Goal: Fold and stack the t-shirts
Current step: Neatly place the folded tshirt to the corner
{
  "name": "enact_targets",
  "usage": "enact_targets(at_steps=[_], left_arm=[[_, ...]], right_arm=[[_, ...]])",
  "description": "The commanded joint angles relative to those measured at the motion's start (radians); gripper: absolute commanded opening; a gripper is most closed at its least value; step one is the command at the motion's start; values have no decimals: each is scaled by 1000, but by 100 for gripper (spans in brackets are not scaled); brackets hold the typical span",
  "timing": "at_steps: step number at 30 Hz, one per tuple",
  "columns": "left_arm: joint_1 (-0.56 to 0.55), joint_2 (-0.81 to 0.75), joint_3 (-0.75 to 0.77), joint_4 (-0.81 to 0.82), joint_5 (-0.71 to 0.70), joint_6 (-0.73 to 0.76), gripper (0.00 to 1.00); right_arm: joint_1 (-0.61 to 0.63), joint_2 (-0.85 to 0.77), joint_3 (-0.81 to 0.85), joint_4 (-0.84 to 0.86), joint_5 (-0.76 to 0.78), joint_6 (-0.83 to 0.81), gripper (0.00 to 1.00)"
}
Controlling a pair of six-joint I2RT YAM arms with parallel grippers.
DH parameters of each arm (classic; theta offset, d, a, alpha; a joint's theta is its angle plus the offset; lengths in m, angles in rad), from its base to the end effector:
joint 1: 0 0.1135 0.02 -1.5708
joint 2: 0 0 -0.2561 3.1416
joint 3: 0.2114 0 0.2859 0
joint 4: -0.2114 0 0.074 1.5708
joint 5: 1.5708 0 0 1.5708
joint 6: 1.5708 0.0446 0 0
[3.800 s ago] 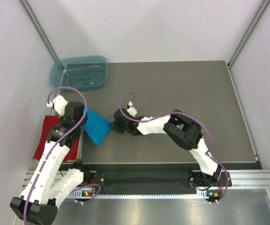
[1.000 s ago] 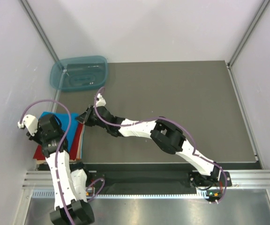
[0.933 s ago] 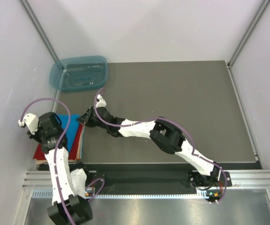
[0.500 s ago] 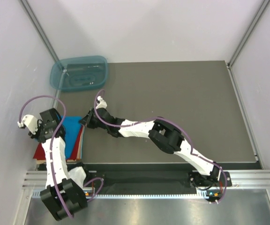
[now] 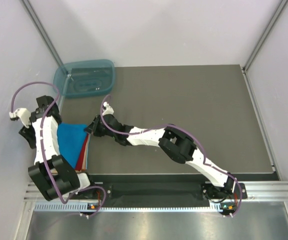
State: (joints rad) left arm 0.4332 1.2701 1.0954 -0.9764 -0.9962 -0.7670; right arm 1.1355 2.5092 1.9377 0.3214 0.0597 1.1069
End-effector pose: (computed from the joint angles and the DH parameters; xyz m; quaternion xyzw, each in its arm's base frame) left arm 0.2292 0.1473 0.2789 -0.5674 0.6529 0.4304 0.2581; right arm 0.2592 0.5511 0.1348 0.0070 0.7896 0.5419 0.2877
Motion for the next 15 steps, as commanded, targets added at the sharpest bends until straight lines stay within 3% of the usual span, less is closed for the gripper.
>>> enact_targets(at_steps=[1,3,6,12,15], left_arm=[[4,31,70,-125,-10,-83,50],[6,15,49,-91,81,-89,49],[4,-46,-44,52,189,-72,48],[4,-46,-117,181,284,-40,47],[4,17,-108,150,295,-58,48]], right_arm=[[-19,-20,52,15,-6,-38,13],[-25,-26,55,10,-26,-41,30],[-26,-50,52,-19,-43,-84,44],[-20,-145,-123,27,-106,-62,49],[-3,-177,-178,33,-123,-73,49]])
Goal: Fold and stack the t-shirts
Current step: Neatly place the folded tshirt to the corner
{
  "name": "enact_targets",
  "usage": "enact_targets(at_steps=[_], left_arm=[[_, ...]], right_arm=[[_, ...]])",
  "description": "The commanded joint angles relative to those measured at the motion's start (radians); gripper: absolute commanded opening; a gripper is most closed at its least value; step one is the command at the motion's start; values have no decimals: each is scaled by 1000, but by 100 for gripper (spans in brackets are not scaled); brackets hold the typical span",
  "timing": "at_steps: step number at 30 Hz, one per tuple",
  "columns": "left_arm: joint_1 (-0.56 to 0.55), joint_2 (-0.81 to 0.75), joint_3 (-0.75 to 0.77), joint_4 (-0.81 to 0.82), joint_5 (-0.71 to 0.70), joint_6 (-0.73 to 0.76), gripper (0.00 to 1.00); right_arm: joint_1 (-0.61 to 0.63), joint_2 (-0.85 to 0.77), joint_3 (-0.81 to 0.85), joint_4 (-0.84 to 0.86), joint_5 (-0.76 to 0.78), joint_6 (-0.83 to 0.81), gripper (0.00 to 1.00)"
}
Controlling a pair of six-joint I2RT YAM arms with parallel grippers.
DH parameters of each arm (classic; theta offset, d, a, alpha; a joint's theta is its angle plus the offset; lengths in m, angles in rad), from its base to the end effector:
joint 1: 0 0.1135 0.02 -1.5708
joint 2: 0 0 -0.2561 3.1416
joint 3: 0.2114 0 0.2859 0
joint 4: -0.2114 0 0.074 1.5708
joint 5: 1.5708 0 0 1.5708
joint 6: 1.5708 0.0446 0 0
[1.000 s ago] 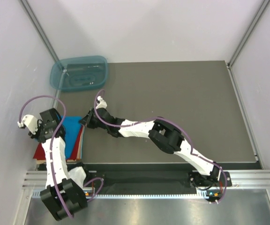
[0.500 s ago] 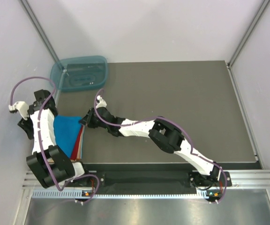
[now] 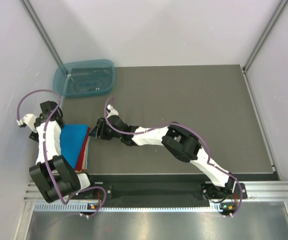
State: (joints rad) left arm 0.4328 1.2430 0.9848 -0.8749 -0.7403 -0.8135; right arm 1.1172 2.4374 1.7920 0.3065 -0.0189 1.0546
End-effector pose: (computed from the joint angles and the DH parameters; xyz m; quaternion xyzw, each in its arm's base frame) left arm 0.2311 0.1399 0.2457 -0.5949 0.6932 0.3085 0.2656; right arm 0.2562 0.5275 0.1197 -0.0310 0.8156 0.5147 0.2625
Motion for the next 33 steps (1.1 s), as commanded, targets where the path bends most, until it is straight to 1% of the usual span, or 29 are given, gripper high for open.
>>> enact_targets(at_steps=[1,3,4,6,7,8,9,10,11,12,13,14,15,17,18,21,22,23,25,27,29,33], left_arm=[[4,61,6,41,36,-18,48],[4,117,14,4,9,-48,48],[4,153,18,-43,-2,-68,48],[1,186,38,-82,-43,-101,48],[-6,203,51,-160,-74,-128,48],[-12,248,95,-208,-102,-163,48],[-19,271,122,-258,-161,-240,48],[-35,295,155,-324,-183,-284,50],[-45,344,222,-428,-200,-323,50],[-55,366,254,-493,-227,-396,50],[-84,393,308,-575,-234,-436,51],[-103,395,324,-602,-240,-478,52],[-144,369,331,-611,-237,-489,52],[-181,317,315,-578,-223,-492,52],[-196,261,298,-566,-187,-493,52],[-194,172,186,-515,-108,-524,52],[-195,155,113,-498,-59,-530,51],[-193,142,80,-462,-36,-535,51],[-192,130,11,-453,-13,-549,51],[-187,136,-15,-472,-7,-602,51],[-186,133,-60,-454,30,-612,52],[-184,134,-139,-423,73,-648,52]], right_arm=[[19,-113,-46,49,-46,-22,49],[29,-133,-81,55,-61,-18,48],[32,-139,-92,66,-67,-19,48],[39,-156,-108,63,-76,-31,46],[38,-162,-115,60,-76,-39,45],[36,-172,-143,57,-76,-39,45],[32,-190,-160,60,-70,-35,44],[29,-201,-178,62,-70,-30,44],[27,-212,-215,74,-67,-28,44],[23,-233,-233,78,-58,-28,44],[21,-241,-265,82,-52,-34,44],[18,-259,-281,82,-44,-36,44],[16,-267,-295,86,-35,-39,44],[9,-287,-338,94,-32,-39,44],[6,-291,-351,100,-30,-35,44],[-13,-320,-416,118,-27,-18,44],[-19,-330,-451,138,-27,-15,44],[-26,-348,-468,146,-29,-13,44],[-37,-371,-515,155,-27,-13,44],[-48,-409,-551,161,-19,-21,44],[-63,-448,-601,174,-9,-22,44],[-80,-474,-632,172,-7,-31,44]])
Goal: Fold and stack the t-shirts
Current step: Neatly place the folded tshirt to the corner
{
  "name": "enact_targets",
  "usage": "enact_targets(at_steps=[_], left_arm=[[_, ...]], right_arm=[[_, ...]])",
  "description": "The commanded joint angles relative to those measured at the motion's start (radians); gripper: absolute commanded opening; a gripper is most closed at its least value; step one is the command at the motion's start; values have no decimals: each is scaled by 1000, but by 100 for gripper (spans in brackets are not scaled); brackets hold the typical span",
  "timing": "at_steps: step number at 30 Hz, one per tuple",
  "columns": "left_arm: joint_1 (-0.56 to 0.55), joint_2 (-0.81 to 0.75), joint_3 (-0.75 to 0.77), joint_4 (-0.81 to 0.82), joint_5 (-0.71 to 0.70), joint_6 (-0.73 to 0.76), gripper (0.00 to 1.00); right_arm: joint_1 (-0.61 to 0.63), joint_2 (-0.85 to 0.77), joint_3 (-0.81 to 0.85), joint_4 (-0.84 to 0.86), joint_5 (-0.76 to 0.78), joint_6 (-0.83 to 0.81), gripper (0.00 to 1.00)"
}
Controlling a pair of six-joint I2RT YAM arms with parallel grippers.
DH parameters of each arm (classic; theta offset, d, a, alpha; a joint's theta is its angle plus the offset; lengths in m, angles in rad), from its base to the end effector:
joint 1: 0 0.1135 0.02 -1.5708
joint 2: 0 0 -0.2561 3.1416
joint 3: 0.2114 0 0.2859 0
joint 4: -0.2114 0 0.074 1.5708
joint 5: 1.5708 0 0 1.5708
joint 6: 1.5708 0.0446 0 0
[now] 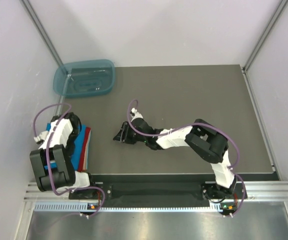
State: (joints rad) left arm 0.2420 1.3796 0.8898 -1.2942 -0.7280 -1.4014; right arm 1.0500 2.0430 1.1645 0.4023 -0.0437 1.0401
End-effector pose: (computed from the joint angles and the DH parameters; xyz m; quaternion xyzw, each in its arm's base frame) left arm 0.2099 0.0824 0.1815 -0.6546 0.6605 0.3506 0.1107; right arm 0.2304 0.4056 0.1103 -0.0156 0.8537 0.4594 0.2450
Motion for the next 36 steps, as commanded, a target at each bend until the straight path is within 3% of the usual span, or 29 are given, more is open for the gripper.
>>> enact_targets(at_steps=[1,5,11,16,18,20,23,30,36], left_arm=[[6,1,-61,-5,61,-67,52],[6,9,-42,-42,44,-88,52],[-10,-20,181,-210,-27,-103,52],[-119,-56,216,-195,24,-122,52],[-179,-59,201,-119,39,-114,52],[-225,-54,198,10,62,45,50],[-254,-39,222,124,26,146,50],[-268,-40,181,318,28,223,52],[-302,-2,155,453,96,242,51]], right_arm=[[-18,-84,-6,72,15,-18,44],[-27,-125,-25,56,28,-43,44],[-28,-165,-34,15,38,-77,45],[-33,-175,-37,-8,38,-84,46],[-41,-187,-45,-11,38,-84,46],[-50,-210,-66,-20,38,-95,46],[-73,-266,-120,-23,38,-120,47],[-123,-392,-267,6,71,-143,48],[-139,-438,-281,-16,97,-166,49]])
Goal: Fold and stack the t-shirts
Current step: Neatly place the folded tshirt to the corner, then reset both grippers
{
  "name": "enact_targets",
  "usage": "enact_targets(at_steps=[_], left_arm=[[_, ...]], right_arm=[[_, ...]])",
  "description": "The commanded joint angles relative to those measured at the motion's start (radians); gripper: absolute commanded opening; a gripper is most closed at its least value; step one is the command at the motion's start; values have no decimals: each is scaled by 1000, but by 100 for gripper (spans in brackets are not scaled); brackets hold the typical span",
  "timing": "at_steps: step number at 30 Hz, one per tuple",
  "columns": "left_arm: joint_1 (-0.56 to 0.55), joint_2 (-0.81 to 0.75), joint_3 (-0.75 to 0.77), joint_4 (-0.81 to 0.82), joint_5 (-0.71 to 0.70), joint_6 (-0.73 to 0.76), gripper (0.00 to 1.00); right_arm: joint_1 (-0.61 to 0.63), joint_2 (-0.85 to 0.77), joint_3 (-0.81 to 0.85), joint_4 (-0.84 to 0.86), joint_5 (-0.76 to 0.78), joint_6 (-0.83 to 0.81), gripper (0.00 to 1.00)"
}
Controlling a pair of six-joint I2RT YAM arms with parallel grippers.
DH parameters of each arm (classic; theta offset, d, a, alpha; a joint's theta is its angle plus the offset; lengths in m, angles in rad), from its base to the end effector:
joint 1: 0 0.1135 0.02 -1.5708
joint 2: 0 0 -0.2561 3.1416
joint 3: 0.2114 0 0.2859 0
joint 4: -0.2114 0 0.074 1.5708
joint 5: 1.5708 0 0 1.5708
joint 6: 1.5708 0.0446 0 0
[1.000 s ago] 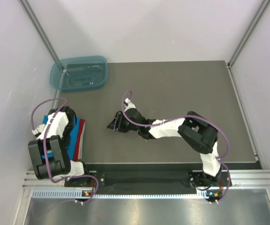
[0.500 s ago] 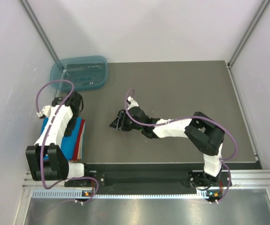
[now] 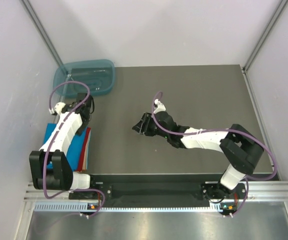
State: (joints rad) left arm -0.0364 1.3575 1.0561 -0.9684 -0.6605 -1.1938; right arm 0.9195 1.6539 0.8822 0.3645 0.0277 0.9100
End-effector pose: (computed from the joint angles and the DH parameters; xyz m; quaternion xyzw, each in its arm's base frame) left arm 0.2837 0.0170 0.2338 -0.5522 0.7564 0.1800 0.3008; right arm 0.2388 0.3113 0.1698 0.0036 0.8354 0.4284 0.3443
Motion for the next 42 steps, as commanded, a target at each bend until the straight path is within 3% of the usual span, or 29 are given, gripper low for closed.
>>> enact_targets(at_steps=[1,8,12,15,17,18,19,20,25,26,28,35,42], left_arm=[[-28,29,-8,134,44,37,51],[-48,61,42,220,111,86,51],[-88,58,76,374,246,210,47],[-169,57,91,535,323,388,47],[-226,54,91,609,358,425,47],[-244,54,85,640,422,475,50],[-288,48,79,666,455,496,53],[-310,45,62,721,488,517,55],[-472,0,1,835,697,655,73],[-493,-29,-27,850,725,669,85],[-526,-84,-60,892,781,695,99],[-530,-242,-191,942,886,723,99],[-530,-308,-194,921,895,734,99]], right_arm=[[-13,-51,3,18,29,-40,49],[-50,-89,-9,-42,44,-48,49],[-62,-157,-12,-130,69,-97,51],[-65,-267,-26,-268,167,-131,53],[-65,-393,-60,-333,254,-146,65],[-67,-437,-84,-358,276,-152,77],[-70,-518,-88,-439,316,-164,98],[-70,-557,-85,-481,333,-175,100],[-77,-732,-3,-752,468,-212,100],[-77,-747,18,-778,478,-214,100],[-77,-782,30,-844,506,-212,100],[-80,-818,52,-941,518,-214,100],[-80,-809,69,-924,517,-223,100]])
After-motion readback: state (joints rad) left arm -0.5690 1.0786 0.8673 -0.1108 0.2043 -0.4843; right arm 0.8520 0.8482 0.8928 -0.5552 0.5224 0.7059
